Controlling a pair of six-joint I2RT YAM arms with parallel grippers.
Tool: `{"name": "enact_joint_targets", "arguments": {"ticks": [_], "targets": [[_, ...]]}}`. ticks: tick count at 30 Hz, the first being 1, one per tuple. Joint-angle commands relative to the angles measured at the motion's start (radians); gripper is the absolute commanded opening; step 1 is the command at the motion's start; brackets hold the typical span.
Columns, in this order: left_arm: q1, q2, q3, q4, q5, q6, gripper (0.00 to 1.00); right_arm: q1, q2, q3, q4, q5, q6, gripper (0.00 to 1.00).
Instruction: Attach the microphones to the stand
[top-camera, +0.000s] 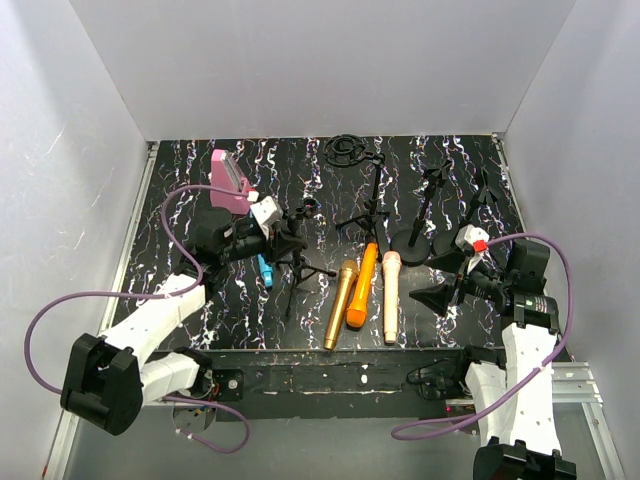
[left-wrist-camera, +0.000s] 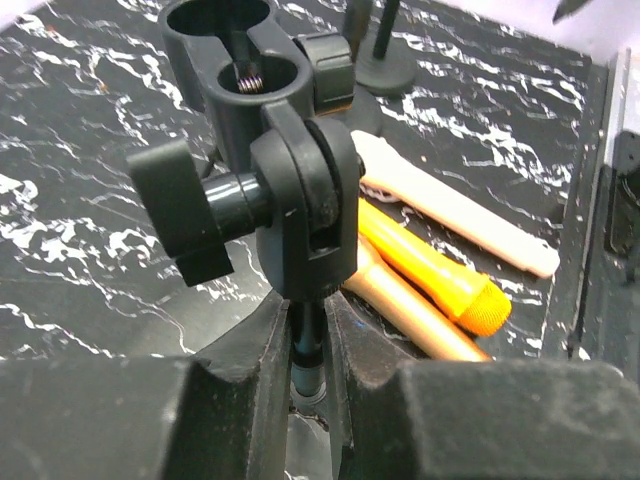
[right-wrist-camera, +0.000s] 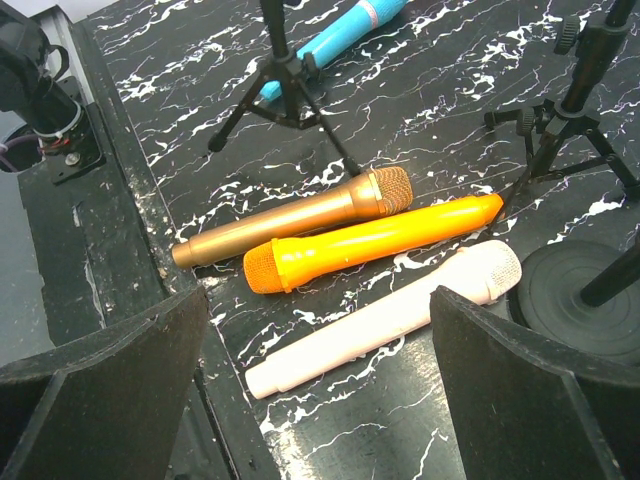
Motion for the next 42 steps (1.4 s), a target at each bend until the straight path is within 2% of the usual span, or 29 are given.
{"name": "enact_joint_targets", "arguments": {"ticks": [1, 4, 5, 8, 11, 18, 20, 27, 32, 38, 42], "targets": [[0.0, -0.048, -0.002, -0.072, 0.056, 0.073, 0.0, -0.005, -0.007, -0.004, -0.006, -0.024, -0.018, 0.98], [0.0, -0.054, -0.006, -0.108, 0.052, 0.08, 0.0, -0.005, -0.01, -0.006, -0.006, -0.024, -0.018, 0.98], [-0.002, -0.065, -0.009, -0.117, 0.041, 0.086, 0.03, -0.005, -0.009, -0.006, -0.006, -0.023, -0.021, 0.98], [-0.003, -0.101, -0.023, -0.149, 0.015, 0.093, 0.26, -0.005, -0.009, -0.007, -0.006, -0.021, -0.02, 0.98], [-0.002, -0.151, -0.034, -0.188, -0.016, 0.102, 0.45, -0.005, -0.01, -0.007, -0.006, -0.021, -0.021, 0.98], [-0.003, -0.266, -0.058, -0.228, -0.07, 0.072, 0.68, -0.005, -0.01, -0.009, -0.008, -0.024, -0.025, 0.98], [0.0, -0.302, -0.052, -0.289, -0.08, 0.058, 0.98, -0.005, -0.012, -0.009, -0.009, -0.023, -0.026, 0.98], [0.0, -0.453, 0.05, -0.506, -0.134, 0.011, 0.98, -0.005, -0.013, -0.01, -0.011, -0.018, -0.034, 0.98], [0.0, -0.516, 0.147, -0.602, -0.195, -0.127, 0.98, -0.005, -0.018, -0.01, -0.014, -0.015, -0.037, 0.98], [0.0, -0.491, 0.3, -0.675, -0.278, -0.264, 0.98, -0.005, -0.019, -0.009, -0.015, -0.012, -0.041, 0.98], [-0.002, -0.455, 0.395, -0.701, -0.404, -0.325, 0.98, -0.005, -0.018, -0.009, -0.018, -0.01, -0.044, 0.98]]}}
